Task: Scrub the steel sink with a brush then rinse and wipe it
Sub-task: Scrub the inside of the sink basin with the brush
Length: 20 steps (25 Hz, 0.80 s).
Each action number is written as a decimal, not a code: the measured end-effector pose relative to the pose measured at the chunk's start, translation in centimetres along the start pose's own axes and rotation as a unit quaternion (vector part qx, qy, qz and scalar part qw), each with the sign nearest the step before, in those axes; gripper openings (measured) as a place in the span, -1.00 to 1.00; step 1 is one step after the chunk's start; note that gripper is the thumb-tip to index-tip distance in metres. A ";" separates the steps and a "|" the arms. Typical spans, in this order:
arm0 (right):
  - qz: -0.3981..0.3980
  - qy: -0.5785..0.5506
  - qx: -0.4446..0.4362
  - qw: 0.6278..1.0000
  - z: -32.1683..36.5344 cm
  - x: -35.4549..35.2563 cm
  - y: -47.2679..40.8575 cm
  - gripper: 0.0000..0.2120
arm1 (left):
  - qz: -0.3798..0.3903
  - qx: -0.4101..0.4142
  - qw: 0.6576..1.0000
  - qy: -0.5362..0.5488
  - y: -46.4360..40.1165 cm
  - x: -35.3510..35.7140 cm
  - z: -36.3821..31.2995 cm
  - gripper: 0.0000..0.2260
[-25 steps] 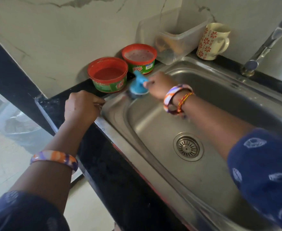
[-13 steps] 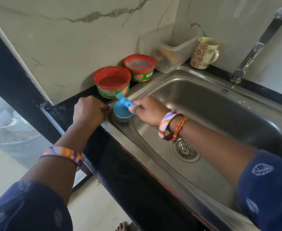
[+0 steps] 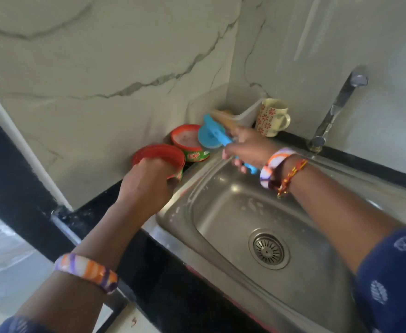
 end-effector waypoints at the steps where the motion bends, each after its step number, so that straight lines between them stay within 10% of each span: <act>1: -0.001 -0.027 -0.013 1.000 1.2 -0.4 -1.1 -0.67 | -0.008 0.036 0.999 -0.002 -1.5 -0.2 -0.2 -0.82; 8: -0.115 0.370 -0.051 0.920 2.2 3.5 -8.6 -0.69 | 0.120 0.091 0.973 -0.173 -8.5 3.0 0.0 -0.59; 20: -0.177 0.276 -0.101 0.939 2.4 1.5 -6.6 -0.72 | 0.130 0.075 0.975 -0.166 -8.5 4.1 1.3 -0.62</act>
Point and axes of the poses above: each hand's wrist, its own y-axis away from the middle knuckle, its own x-axis out of the palm, z = x × y, the point moved 4 cm from there along -y, towards the middle knuckle, and after that the axes turned 10 degrees about x, right-handed, at the moved point
